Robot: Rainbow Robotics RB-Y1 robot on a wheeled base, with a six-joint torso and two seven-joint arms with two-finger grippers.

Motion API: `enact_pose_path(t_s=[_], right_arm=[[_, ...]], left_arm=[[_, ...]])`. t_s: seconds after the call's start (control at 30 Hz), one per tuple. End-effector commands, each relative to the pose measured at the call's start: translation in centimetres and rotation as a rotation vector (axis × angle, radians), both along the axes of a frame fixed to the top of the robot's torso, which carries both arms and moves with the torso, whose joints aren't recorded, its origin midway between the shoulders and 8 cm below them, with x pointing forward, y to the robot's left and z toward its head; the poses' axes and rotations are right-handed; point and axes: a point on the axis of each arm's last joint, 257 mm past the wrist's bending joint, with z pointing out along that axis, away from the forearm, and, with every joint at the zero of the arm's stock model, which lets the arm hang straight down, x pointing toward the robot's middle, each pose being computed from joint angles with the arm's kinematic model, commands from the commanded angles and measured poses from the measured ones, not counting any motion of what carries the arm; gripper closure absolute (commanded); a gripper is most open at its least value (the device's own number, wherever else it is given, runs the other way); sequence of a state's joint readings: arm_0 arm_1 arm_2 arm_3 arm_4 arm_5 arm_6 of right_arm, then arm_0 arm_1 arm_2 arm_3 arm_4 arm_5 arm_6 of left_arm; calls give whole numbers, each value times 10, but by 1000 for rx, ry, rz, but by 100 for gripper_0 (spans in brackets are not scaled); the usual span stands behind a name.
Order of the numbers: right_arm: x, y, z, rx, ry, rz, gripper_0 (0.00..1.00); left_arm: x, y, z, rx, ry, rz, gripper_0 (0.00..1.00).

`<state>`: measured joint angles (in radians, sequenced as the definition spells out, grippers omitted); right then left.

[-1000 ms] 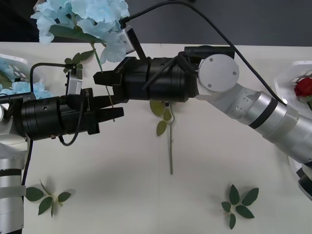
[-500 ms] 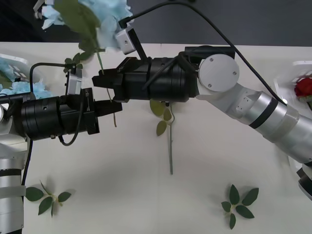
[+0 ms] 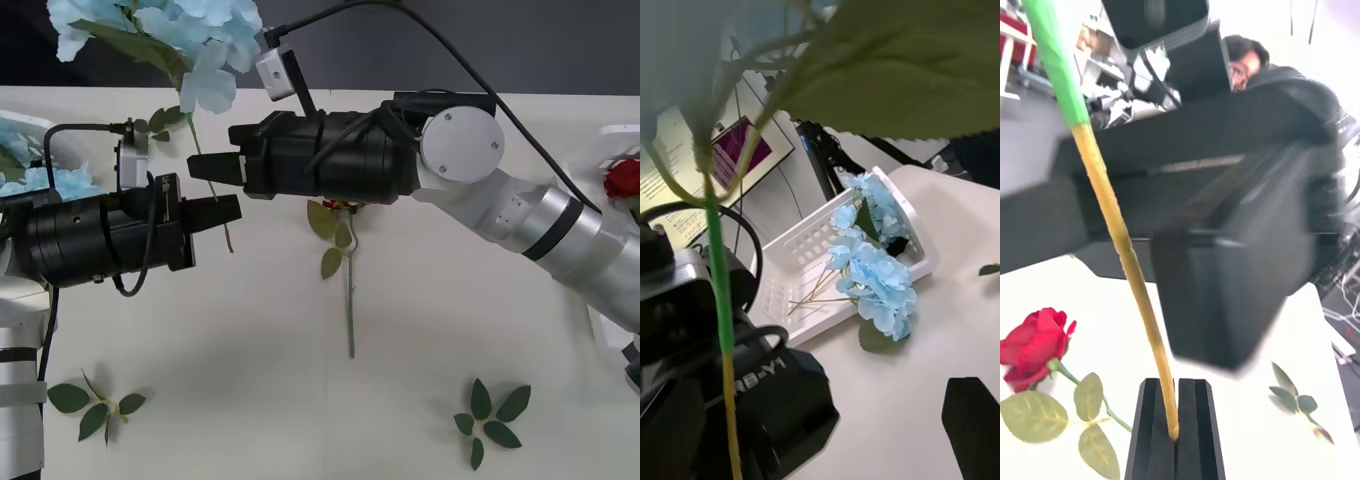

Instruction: Put the red flowers into the right box and the blue flowers into the left box

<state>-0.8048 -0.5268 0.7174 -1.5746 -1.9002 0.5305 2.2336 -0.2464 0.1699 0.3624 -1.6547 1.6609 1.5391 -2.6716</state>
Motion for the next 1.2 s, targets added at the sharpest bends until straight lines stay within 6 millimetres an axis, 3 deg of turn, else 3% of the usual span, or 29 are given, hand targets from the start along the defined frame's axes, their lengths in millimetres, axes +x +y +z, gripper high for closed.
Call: enact_pose_path(t_s=[0.03, 0.27, 0.43, 0.67, 1.07, 1.2], right_arm=[[-1, -18, 13, -41, 20, 30, 7], [-12, -62, -3, -140, 121, 88, 7], [-24, -86, 4, -193, 237, 132, 7], [-44, -114, 11, -260, 524, 138, 7], [-56, -117, 12, -316, 799, -31, 7], [-53, -113, 5, -330, 864, -148, 7]], left_arm=[[-5, 27, 0, 44, -45, 31, 100], [-9, 65, 1, 77, -54, 107, 100], [-12, 94, 0, 95, -55, 222, 100], [-18, 156, -4, 117, -28, 438, 100], [-34, 270, -14, 222, 105, 711, 100], [-43, 330, -22, 319, 188, 862, 100]])
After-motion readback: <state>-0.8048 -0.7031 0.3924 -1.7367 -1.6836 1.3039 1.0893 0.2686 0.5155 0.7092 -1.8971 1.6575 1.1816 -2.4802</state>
